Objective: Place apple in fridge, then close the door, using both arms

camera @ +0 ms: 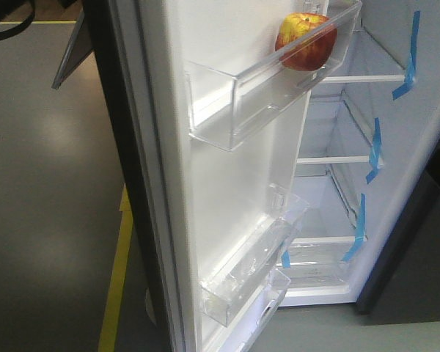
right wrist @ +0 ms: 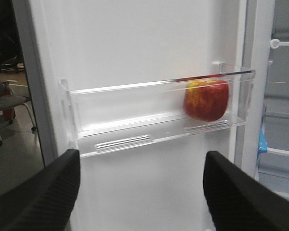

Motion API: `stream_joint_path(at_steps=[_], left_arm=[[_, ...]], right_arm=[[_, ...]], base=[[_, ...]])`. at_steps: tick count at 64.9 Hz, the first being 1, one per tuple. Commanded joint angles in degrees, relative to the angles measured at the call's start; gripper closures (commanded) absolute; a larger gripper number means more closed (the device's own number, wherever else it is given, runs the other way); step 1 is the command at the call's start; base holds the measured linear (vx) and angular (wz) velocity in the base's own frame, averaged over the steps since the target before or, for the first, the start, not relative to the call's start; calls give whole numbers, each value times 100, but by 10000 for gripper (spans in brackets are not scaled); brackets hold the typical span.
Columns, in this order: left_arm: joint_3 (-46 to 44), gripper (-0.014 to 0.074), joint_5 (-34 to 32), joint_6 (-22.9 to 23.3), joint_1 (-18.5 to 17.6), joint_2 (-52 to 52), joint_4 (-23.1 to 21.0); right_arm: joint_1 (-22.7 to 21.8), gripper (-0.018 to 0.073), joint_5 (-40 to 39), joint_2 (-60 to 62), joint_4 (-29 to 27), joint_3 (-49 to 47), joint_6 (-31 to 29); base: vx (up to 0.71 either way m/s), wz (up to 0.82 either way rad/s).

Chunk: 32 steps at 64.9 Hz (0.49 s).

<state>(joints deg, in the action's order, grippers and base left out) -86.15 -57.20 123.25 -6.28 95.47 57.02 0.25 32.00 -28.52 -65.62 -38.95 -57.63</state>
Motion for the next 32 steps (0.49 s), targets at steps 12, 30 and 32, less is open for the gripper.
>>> stream_joint_path(at_steps=[12,30,32], left_arm=[[-207,162,-611,1,-864,-230,132],[-207,162,-189,-142,-2018,-230,583],[-207,162,-142,-251,-2088,-230,627]], right_arm=[[-20,41,108,-33,-194,-150,-63],[-20,41,176,-33,-218,-150,-63],[-20,41,192,-33,-223,-150,-63]], base=[[0,0],[0,0],[0,0]])
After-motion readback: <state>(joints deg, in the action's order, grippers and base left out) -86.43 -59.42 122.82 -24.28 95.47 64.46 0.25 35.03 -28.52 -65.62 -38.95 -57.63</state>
